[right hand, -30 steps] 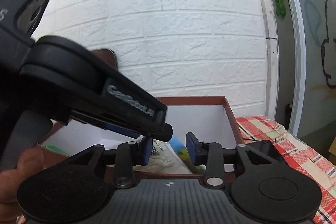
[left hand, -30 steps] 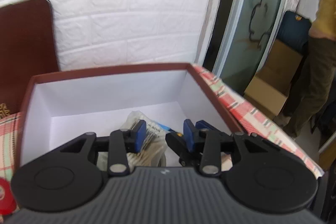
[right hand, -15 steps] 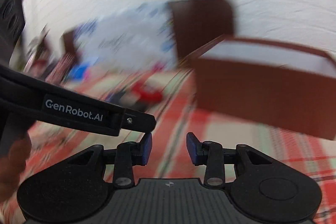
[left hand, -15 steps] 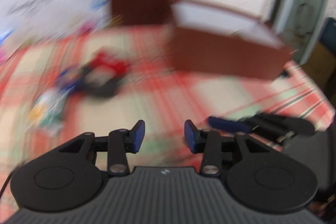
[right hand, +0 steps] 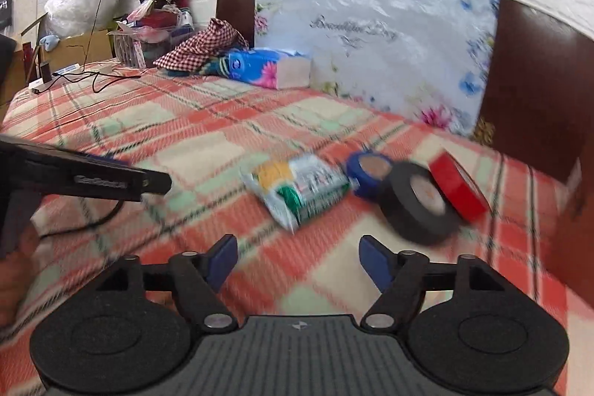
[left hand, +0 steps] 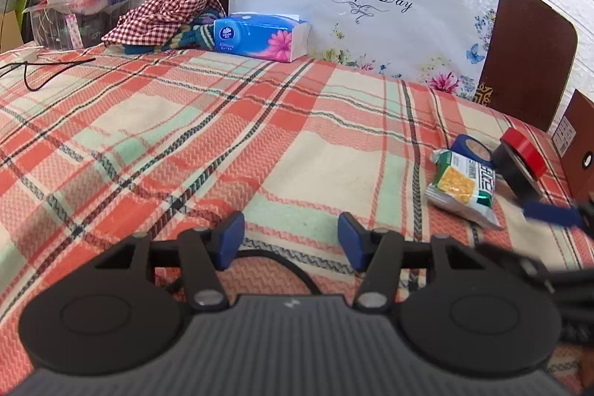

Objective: Organize objects
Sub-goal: 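Reach the left gripper to the green snack packet and grasp it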

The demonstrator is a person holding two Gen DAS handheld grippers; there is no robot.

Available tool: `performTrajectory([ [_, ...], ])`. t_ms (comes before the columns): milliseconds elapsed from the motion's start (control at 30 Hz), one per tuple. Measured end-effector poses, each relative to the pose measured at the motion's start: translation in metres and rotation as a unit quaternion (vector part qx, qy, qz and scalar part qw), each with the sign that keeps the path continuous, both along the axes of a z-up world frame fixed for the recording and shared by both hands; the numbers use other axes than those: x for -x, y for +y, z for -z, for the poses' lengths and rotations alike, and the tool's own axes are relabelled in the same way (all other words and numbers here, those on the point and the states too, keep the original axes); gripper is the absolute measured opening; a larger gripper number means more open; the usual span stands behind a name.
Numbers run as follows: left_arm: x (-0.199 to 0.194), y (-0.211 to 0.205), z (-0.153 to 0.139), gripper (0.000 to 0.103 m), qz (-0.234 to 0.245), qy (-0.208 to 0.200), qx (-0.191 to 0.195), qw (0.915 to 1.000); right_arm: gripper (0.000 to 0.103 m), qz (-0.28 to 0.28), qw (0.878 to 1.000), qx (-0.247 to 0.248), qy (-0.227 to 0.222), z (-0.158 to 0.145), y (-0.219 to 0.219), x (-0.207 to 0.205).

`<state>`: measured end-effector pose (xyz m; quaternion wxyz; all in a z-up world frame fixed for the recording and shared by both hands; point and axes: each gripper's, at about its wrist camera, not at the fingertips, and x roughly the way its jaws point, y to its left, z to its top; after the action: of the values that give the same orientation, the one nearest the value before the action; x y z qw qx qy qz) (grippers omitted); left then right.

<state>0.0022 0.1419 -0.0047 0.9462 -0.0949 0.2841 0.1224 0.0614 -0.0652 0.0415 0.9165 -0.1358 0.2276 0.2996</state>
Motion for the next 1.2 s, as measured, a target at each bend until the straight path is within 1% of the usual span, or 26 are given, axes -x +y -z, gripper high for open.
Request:
performTrajectory([
  [67, -0.001, -0.003, 0.000, 0.063, 0.005, 0.001, -0.007, 1.0000, 0.076, 0.005, 1.000, 0.002, 0.000, 0.000, 0.014, -0.017],
  [200, 0.000, 0.000, 0.001, 0.066, 0.009, -0.004, 0.002, 0.9999, 0.079, 0.017, 1.000, 0.000, 0.018, 0.005, 0.031, -0.035],
  [233, 0.001, -0.001, 0.001, 0.066, 0.009, -0.005, 0.003, 0.9999, 0.077, 0.020, 0.999, 0.002, 0.027, 0.007, 0.031, -0.035],
  [267, 0.000, -0.001, 0.003, 0.066, 0.009, -0.006, 0.004, 0.9999, 0.073, 0.018, 0.999, -0.002, 0.039, 0.009, 0.031, -0.039],
  [300, 0.001, 0.000, 0.004, 0.067, 0.010, -0.007, 0.004, 0.9999, 0.068, 0.015, 0.999, -0.012, 0.047, 0.009, 0.028, -0.041],
  [333, 0.001, 0.000, 0.003, 0.067, 0.010, -0.007, 0.005, 0.9999, 0.053, 0.015, 0.998, -0.019, 0.050, 0.009, 0.025, -0.039],
  [367, 0.001, 0.000, 0.004, 0.067, 0.010, -0.007, 0.005, 0.9999, 0.035, 0.017, 0.998, -0.021, 0.051, 0.009, 0.023, -0.038],
  [400, 0.001, 0.000, 0.004, 0.067, 0.010, -0.007, 0.005, 0.9999, 0.030, 0.018, 0.998, -0.019, 0.050, 0.009, 0.022, -0.037],
  [433, 0.001, -0.001, 0.003, 0.067, 0.011, -0.006, 0.003, 0.9999, 0.015, 0.017, 0.999, -0.015, 0.048, 0.009, 0.019, -0.034],
  [467, 0.001, -0.001, 0.003, 0.067, 0.011, -0.006, 0.002, 0.9999, 0.005, 0.015, 0.999, -0.012, 0.046, 0.010, 0.017, -0.031],
  [533, 0.000, -0.003, 0.003, 0.068, 0.012, -0.003, -0.003, 0.9999, 0.002, 0.013, 0.999, -0.005, 0.041, 0.011, 0.011, -0.024],
  [567, -0.001, -0.004, 0.003, 0.068, 0.013, 0.000, -0.006, 0.9999, 0.002, 0.013, 0.999, -0.002, 0.038, 0.011, 0.008, -0.020],
  [633, -0.004, -0.005, -0.001, 0.073, 0.024, 0.012, -0.008, 0.9996, 0.002, 0.013, 0.999, 0.001, 0.035, 0.010, 0.000, -0.016],
  [667, -0.007, -0.004, -0.005, 0.073, 0.035, 0.013, 0.006, 0.9993, 0.002, 0.012, 0.999, 0.002, 0.034, 0.010, -0.003, -0.014],
  [700, -0.009, 0.000, -0.011, 0.073, 0.048, 0.005, 0.032, 0.9983, 0.004, 0.010, 0.999, 0.001, 0.034, 0.010, -0.006, -0.012],
  [733, -0.013, 0.003, -0.019, 0.073, 0.060, -0.006, 0.057, 0.9965, 0.011, 0.009, 0.999, -0.002, 0.035, 0.009, -0.009, -0.011],
  [767, -0.018, 0.004, -0.027, 0.073, 0.071, -0.017, 0.072, 0.9947, 0.026, 0.011, 0.999, -0.008, 0.036, 0.008, -0.013, -0.011],
  [800, -0.026, 0.003, -0.036, 0.073, 0.084, -0.025, 0.077, 0.9931, 0.037, 0.014, 0.999, -0.016, 0.035, 0.006, -0.015, -0.012],
  [833, -0.036, 0.000, -0.043, 0.073, 0.098, -0.026, 0.076, 0.9919, 0.056, 0.012, 0.999, -0.027, 0.031, 0.004, -0.017, -0.012],
  [867, -0.048, -0.002, -0.047, 0.073, 0.114, -0.022, 0.074, 0.9906, 0.061, 0.010, 0.999, -0.031, 0.024, 0.002, -0.016, -0.012],
  [967, -0.084, -0.012, -0.048, 0.073, 0.151, -0.001, 0.056, 0.9869, 0.060, -0.004, 1.000, -0.004, 0.006, 0.000, -0.001, -0.018],
  [1033, -0.102, -0.016, -0.044, 0.073, 0.164, 0.011, 0.045, 0.9854, 0.060, -0.007, 1.000, 0.021, 0.005, 0.002, 0.012, -0.025],
  [1067, -0.107, -0.017, -0.042, 0.073, 0.168, 0.017, 0.050, 0.9844, 0.060, -0.008, 0.999, 0.031, 0.009, 0.004, 0.018, -0.031],
  [1133, -0.116, -0.017, -0.037, 0.070, 0.173, 0.030, 0.072, 0.9818, 0.061, -0.008, 0.999, 0.031, 0.011, 0.006, 0.025, -0.039],
  [1167, -0.119, -0.017, -0.034, 0.064, 0.176, 0.035, 0.079, 0.9806, 0.062, -0.007, 0.999, 0.027, 0.015, 0.006, 0.027, -0.044],
  [1200, -0.122, -0.019, -0.030, 0.050, 0.182, 0.044, 0.087, 0.9785, 0.062, -0.006, 1.000, 0.023, 0.019, 0.005, 0.029, -0.049],
])
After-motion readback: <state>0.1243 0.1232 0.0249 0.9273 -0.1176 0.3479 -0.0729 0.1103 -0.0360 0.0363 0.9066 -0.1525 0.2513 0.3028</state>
